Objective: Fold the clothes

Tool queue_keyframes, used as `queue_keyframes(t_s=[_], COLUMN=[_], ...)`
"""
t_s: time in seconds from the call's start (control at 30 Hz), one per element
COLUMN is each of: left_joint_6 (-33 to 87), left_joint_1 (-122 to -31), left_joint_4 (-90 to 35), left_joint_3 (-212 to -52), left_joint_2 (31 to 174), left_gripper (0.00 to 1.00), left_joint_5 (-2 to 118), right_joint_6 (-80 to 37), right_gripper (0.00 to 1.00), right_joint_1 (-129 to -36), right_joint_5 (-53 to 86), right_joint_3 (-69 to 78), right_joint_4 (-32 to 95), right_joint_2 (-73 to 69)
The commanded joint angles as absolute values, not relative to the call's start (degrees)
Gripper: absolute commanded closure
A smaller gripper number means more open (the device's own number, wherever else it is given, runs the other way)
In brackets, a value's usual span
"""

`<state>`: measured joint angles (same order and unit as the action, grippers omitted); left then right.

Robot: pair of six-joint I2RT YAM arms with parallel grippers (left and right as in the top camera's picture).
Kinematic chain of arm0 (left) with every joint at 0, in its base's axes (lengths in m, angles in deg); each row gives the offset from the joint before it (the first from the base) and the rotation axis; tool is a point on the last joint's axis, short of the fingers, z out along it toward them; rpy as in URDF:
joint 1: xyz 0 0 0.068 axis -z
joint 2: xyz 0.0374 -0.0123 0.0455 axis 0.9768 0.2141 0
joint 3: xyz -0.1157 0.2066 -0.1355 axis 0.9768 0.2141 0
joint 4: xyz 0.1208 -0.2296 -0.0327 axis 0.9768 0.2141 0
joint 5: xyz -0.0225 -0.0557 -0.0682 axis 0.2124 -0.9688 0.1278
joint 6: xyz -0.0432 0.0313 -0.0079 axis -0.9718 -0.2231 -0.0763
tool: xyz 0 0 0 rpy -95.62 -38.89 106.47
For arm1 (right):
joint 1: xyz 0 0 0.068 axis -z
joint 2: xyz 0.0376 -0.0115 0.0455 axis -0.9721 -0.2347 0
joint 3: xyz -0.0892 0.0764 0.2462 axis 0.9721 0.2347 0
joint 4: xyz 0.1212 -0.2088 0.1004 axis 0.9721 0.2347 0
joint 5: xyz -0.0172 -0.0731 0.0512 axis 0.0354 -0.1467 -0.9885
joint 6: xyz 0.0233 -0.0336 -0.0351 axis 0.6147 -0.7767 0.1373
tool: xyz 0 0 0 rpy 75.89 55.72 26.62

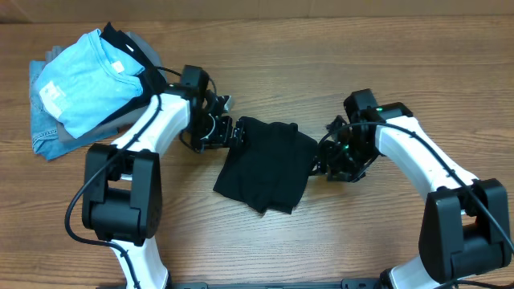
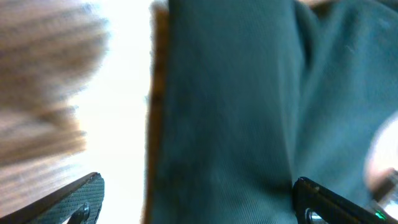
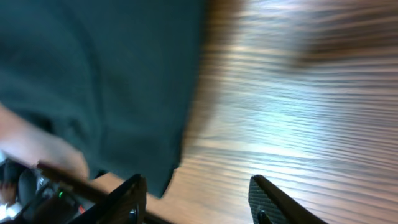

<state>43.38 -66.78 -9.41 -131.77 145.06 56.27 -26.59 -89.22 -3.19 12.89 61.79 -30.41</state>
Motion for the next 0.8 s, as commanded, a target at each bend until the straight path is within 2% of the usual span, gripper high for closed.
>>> queue_keyframes(t_s=[0.0, 0.1, 0.27, 0.3, 0.5, 0.7, 0.73, 0.77], left_joint_6=[49.5, 51.5, 55.6, 56.8, 60.5, 61.9, 61.9, 61.9], left_joint_1=[-68.4, -69.6, -70.2, -70.2, -69.3, -68.4, -68.4, -68.3], left_joint_4=[-6.6, -4.0, 0.4, 1.5, 5.9, 4.2, 3.8, 3.3], left_joint_3=[-133.8, -133.8, -133.8, -133.8, -133.7, -131.0, -130.5, -129.9], left_joint_2=[144.0, 144.0, 144.0, 144.0, 144.0, 144.0, 144.0, 144.0], left_gripper=[0.01, 0.00, 0.01, 0.02, 0.09, 0.19, 0.20, 0.20], left_joint_5=[47.6, 45.9, 46.0, 46.4, 51.4, 51.5, 51.5, 51.5], right_joint_6=[-28.0, -26.1, -21.8, -21.8, -21.9, -21.9, -21.8, -21.8], right_gripper=[0.43, 0.46, 0.94, 0.96, 0.96, 0.96, 0.91, 0.79], right_joint_1=[-92.4, -95.1, -97.4, -97.3, -93.2, -89.9, -89.9, -89.9], right_joint_5=[-7.3, -7.3, -7.3, -7.3, -2.6, 4.6, 4.6, 4.6], right_joint_3=[14.6, 17.5, 20.3, 20.3, 16.8, 13.1, 13.2, 13.3], right_joint_4=[60.1, 56.6, 51.3, 51.3, 55.7, 61.5, 61.5, 61.5], right_joint_2=[-28.6, -28.6, -28.6, -28.5, -27.5, -26.5, -26.5, -26.5])
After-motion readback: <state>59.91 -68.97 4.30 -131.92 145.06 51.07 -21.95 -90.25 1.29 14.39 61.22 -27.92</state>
